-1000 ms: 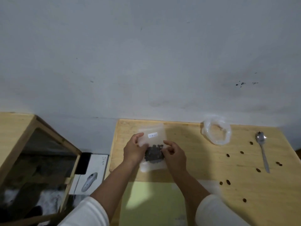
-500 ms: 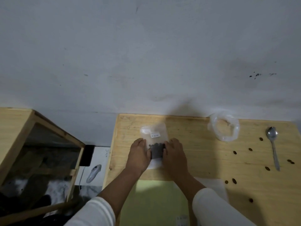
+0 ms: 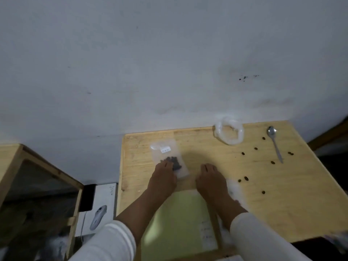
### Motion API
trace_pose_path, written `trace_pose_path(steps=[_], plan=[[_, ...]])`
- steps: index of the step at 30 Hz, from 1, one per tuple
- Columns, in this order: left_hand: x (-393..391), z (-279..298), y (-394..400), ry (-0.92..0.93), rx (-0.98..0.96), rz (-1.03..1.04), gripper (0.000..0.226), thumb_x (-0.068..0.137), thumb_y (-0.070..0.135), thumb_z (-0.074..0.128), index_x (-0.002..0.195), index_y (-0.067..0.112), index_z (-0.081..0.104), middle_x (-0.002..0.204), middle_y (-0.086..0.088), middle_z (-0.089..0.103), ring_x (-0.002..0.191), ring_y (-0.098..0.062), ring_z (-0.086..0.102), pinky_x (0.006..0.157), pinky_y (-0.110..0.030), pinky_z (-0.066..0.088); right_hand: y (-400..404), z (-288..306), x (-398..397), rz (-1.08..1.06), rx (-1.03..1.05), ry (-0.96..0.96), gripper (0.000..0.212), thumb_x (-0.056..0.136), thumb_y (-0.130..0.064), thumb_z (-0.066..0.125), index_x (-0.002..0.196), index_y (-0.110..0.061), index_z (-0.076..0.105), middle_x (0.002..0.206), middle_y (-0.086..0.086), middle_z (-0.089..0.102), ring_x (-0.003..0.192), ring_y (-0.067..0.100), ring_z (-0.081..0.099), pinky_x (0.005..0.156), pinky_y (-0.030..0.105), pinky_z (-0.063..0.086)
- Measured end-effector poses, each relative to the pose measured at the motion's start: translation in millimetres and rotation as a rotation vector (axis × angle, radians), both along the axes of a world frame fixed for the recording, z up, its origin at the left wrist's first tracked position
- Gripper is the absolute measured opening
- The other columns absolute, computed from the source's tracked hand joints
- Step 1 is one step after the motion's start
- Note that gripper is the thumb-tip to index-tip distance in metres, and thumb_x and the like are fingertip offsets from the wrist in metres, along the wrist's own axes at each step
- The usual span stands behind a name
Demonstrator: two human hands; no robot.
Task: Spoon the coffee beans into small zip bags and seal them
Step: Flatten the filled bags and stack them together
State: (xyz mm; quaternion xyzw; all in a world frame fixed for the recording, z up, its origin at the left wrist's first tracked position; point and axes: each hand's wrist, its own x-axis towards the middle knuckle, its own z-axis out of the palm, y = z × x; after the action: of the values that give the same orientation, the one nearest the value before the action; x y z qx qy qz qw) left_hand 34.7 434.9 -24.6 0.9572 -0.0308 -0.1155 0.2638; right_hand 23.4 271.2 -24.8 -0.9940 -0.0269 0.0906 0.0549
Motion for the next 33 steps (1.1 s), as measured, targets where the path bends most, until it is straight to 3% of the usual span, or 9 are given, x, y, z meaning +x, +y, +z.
trace_pose_path(steps=[3, 6, 12, 18, 23, 27, 30, 33], plan=[[-25.7, 1.5, -28.8, 0.033, -0.041, -0.085, 0.045, 0.094, 0.022, 0.045, 0.137, 0.011, 0.041, 0.14, -0.01, 0.044, 0.129, -0.022, 0.039, 0.106, -0.027, 0.028, -33.4, 6.6, -36.3, -0.178, 0.014, -0.017, 0.034, 0.091, -0.023, 0.043, 0.117, -0.004, 0.052, 0.114, 0.013, 0.056, 0.105, 0.027, 0.054, 0.079, 0.033, 0.049], [-52.3, -1.2, -59.3, 0.094, -0.083, -0.189, 0.045, 0.096, 0.028, 0.044, 0.137, 0.012, 0.041, 0.14, -0.009, 0.046, 0.128, -0.022, 0.042, 0.105, -0.028, 0.029, -62.8, 10.4, -72.4, -0.352, 0.067, -0.021, 0.036, 0.092, -0.029, 0.042, 0.123, -0.011, 0.046, 0.122, 0.008, 0.05, 0.113, 0.024, 0.047, 0.088, 0.032, 0.045], [-87.9, 4.0, -100.5, 0.268, -0.21, -0.246, 0.043, 0.097, 0.024, 0.042, 0.138, 0.011, 0.04, 0.138, -0.008, 0.049, 0.122, -0.023, 0.05, 0.099, -0.03, 0.039, -96.2, 2.7, -116.5, -0.49, 0.173, 0.031, 0.032, 0.09, -0.03, 0.048, 0.117, -0.012, 0.051, 0.116, 0.011, 0.056, 0.107, 0.027, 0.053, 0.086, 0.036, 0.049], [-96.0, 3.4, -108.0, 0.244, -0.267, -0.154, 0.036, 0.097, 0.023, 0.042, 0.131, 0.014, 0.05, 0.119, -0.01, 0.061, 0.101, -0.022, 0.059, 0.084, -0.028, 0.045, -93.6, -2.4, -123.6, -0.544, 0.328, -0.029, 0.03, 0.09, -0.025, 0.051, 0.114, -0.008, 0.056, 0.104, 0.012, 0.064, 0.094, 0.027, 0.059, 0.076, 0.032, 0.047], [-96.2, 5.3, -107.9, 0.218, -0.306, -0.09, 0.032, 0.095, 0.022, 0.046, 0.125, 0.015, 0.055, 0.118, -0.011, 0.062, 0.099, -0.025, 0.061, 0.083, -0.029, 0.048, -86.2, 4.1, -120.8, -0.596, 0.464, -0.204, 0.035, 0.088, -0.02, 0.059, 0.12, -0.007, 0.056, 0.107, 0.012, 0.064, 0.098, 0.028, 0.059, 0.077, 0.028, 0.043], [-88.7, 8.6, -95.4, 0.138, -0.41, 0.017, 0.032, 0.094, 0.025, 0.05, 0.125, 0.02, 0.053, 0.122, -0.004, 0.057, 0.1, -0.019, 0.059, 0.08, -0.029, 0.048, -80.9, 16.7, -107.0, -0.763, 0.773, -0.184, 0.045, 0.082, -0.017, 0.067, 0.125, -0.015, 0.055, 0.103, 0.006, 0.061, 0.096, 0.022, 0.056, 0.079, 0.024, 0.041], [-83.6, 14.7, -76.0, 0.155, -0.564, 0.087, 0.033, 0.095, 0.027, 0.05, 0.129, 0.028, 0.048, 0.11, -0.002, 0.059, 0.086, -0.015, 0.06, 0.065, -0.021, 0.044, -68.3, 20.6, -101.7, -0.686, 0.956, -0.13, 0.045, 0.081, -0.014, 0.068, 0.124, -0.02, 0.055, 0.089, 0.002, 0.06, 0.09, 0.02, 0.058, 0.08, 0.03, 0.048], [-82.2, 17.2, -51.1, 0.18, -0.671, 0.106, 0.03, 0.094, 0.027, 0.052, 0.124, 0.033, 0.052, 0.103, -0.012, 0.062, 0.089, -0.025, 0.061, 0.072, -0.03, 0.05, -53.1, 16.8, -103.9, -0.531, 1.052, -0.058, 0.052, 0.08, -0.009, 0.069, 0.127, -0.024, 0.049, 0.085, 0.006, 0.065, 0.085, 0.02, 0.063, 0.078, 0.029, 0.053]])
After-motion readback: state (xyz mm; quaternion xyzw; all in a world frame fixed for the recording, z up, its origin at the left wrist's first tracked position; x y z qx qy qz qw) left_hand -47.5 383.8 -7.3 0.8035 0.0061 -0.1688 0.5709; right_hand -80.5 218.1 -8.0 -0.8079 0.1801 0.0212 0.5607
